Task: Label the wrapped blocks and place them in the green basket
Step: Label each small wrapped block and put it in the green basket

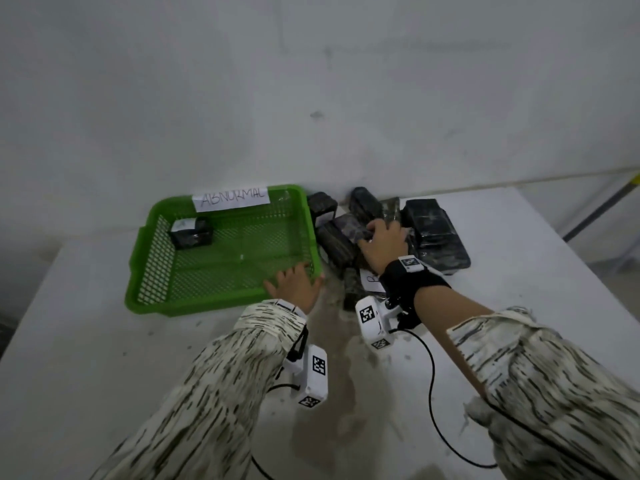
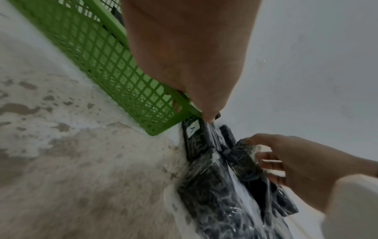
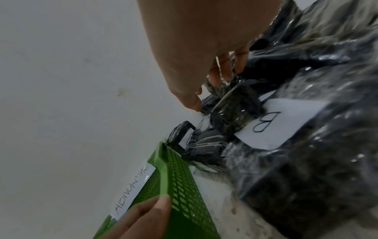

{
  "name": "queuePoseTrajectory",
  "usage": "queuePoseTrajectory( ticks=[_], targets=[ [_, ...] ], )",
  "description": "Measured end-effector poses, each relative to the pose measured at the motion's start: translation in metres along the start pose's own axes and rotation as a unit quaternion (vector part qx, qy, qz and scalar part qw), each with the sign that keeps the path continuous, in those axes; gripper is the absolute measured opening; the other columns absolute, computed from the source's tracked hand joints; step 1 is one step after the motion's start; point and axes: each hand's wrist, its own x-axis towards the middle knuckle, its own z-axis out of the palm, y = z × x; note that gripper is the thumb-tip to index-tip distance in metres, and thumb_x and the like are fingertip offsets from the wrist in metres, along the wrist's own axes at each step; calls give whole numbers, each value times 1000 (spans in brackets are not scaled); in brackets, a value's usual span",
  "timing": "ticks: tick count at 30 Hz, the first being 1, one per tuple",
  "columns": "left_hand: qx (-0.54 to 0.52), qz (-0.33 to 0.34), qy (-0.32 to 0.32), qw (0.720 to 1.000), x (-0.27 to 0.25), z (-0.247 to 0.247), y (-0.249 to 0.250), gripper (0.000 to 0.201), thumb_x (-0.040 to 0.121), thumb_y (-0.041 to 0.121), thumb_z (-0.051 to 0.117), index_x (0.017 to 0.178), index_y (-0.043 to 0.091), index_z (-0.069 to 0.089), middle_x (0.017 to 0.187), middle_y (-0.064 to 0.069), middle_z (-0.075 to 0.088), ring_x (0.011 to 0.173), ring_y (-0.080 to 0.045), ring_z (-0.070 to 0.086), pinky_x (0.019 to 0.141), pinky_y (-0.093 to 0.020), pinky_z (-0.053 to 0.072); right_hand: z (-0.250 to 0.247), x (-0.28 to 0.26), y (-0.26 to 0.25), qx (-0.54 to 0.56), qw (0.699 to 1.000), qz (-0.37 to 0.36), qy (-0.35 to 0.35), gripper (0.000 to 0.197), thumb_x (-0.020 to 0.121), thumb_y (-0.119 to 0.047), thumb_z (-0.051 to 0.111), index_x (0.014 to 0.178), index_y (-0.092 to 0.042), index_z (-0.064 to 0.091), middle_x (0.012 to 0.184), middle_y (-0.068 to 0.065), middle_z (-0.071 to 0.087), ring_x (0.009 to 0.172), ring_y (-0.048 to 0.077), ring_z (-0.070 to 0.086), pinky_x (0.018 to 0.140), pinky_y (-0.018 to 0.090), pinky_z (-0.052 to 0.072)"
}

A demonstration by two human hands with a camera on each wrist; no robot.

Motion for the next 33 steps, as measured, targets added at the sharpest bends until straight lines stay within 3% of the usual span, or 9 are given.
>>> queuePoseTrajectory(
  ticks=[9, 12, 15, 20, 22, 24, 26, 29, 33],
  targets=[
    [3, -50, 3, 999, 7, 1, 7, 45, 94, 52, 36, 132, 31, 45, 146, -4, 37, 138, -28, 23, 112, -50, 8, 6, 4, 14, 44, 994, 89, -42, 75, 88, -38, 64, 140, -3, 24, 147, 25, 23, 132, 43, 33, 103, 47, 35],
    [12, -45, 6, 999, 6, 1, 6, 44, 95, 51, 36, 133, 31, 44, 146, -3, 36, 138, -27, 23, 112, -49, 9, 8, 10, 19, 70, 986, 114, -99, 80, 85, -40, 66, 140, -1, 22, 142, 24, 38, 128, 41, 43, 104, 46, 39],
    [6, -50, -6, 999, 9, 0, 4, 45, 94, 53, 36, 134, 32, 44, 148, -2, 35, 138, -28, 23, 113, -51, 9, 7, 13, 23, 124, 982, 87, -116, 80, 81, -33, 71, 136, 2, 26, 133, 22, 49, 120, 40, 50, 99, 46, 44],
    [-10, -73, -17, 997, 10, -3, 8, 48, 94, 53, 38, 136, 32, 40, 149, -3, 33, 139, -30, 23, 113, -52, 8, -11, 6, 27, 248, 960, -17, -129, 63, 74, -4, 75, 129, 0, 46, 124, 17, 57, 112, 32, 56, 86, 36, 49],
    [-56, -80, -31, 995, 12, -5, 9, 56, 89, 54, 47, 138, 29, 36, 147, -5, 37, 137, -33, 29, 114, -51, 13, -21, 2, 28, 308, 933, -43, -179, 60, 74, 5, 73, 128, -4, 49, 122, 13, 57, 111, 26, 55, 84, 35, 50],
    [-158, -83, -31, 983, 17, -6, 6, 72, 75, 55, 56, 137, 23, 37, 139, -14, 47, 127, -36, 42, 110, -49, 28, -30, -3, 27, 411, 884, -38, -220, 58, 77, 12, 69, 127, -11, 52, 115, 6, 57, 100, 21, 58, 74, 30, 53],
    [-230, -53, 23, 971, 23, -7, 2, 58, 80, 49, 55, 129, 19, 46, 129, -18, 54, 117, -36, 51, 103, -49, 38, -37, -9, 27, 481, 841, -44, -244, 56, 78, 15, 65, 124, -16, 56, 108, -1, 62, 84, 14, 63, 65, 23, 54],
    [-307, 45, 60, 949, 1, -29, 20, 29, 97, 33, 42, 116, 17, 56, 119, -10, 60, 110, -27, 56, 97, -45, 44, -39, -22, 24, 482, 834, -56, -265, 50, 78, 15, 65, 114, -19, 58, 89, -6, 61, 69, 6, 64, 57, 18, 52],
    [-410, 77, -20, 908, -27, -42, 28, 24, 100, 30, 37, 111, 17, 54, 111, -7, 59, 102, -25, 58, 91, -41, 47, -25, -44, 15, 473, 837, -32, -273, 44, 75, 19, 64, 104, -13, 53, 90, 6, 60, 78, 14, 60, 57, 18, 53]
  ],
)
